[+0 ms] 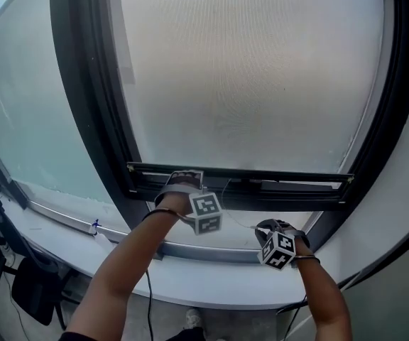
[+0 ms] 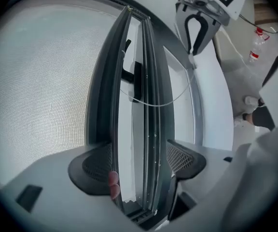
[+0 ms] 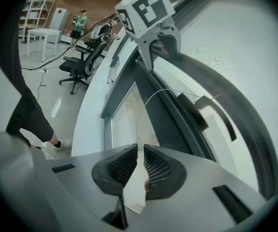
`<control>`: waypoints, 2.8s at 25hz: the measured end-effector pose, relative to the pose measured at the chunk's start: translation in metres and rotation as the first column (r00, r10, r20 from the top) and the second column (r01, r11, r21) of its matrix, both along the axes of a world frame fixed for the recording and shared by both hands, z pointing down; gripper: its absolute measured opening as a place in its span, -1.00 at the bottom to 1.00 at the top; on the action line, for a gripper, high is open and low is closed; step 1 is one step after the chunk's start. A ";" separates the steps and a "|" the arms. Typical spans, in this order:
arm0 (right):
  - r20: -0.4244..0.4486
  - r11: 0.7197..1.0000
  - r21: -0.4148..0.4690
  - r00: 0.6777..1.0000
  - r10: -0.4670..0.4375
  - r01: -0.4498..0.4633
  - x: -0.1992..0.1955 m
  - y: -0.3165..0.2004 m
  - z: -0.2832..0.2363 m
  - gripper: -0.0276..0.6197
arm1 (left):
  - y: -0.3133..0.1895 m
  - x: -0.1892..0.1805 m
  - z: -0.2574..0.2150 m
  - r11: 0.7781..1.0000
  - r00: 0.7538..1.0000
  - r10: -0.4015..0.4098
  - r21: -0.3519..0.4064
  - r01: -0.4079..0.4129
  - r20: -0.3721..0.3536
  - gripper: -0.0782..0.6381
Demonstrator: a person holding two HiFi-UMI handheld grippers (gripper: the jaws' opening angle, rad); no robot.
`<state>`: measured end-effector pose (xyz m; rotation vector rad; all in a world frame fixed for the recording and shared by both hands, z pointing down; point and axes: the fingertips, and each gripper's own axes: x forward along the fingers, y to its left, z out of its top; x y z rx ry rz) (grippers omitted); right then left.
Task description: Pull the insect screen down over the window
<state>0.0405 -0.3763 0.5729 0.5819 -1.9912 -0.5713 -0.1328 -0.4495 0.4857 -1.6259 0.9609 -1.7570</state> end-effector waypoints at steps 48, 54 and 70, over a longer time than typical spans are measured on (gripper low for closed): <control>-0.189 0.807 0.589 0.963 0.193 -0.046 0.056 -0.074 -0.146 -0.46 | -0.005 0.001 -0.003 0.999 0.999 -0.012 0.052 0.014 -0.035 0.20; -0.287 0.836 0.547 0.932 0.224 -0.032 0.064 -0.090 -0.138 -0.44 | -0.007 0.002 -0.004 0.997 0.999 -0.013 0.081 0.016 -0.045 0.20; -0.371 0.912 0.407 0.904 0.211 -0.046 0.066 -0.096 -0.109 -0.18 | -0.006 0.003 -0.004 0.997 0.995 0.007 0.083 0.002 -0.097 0.20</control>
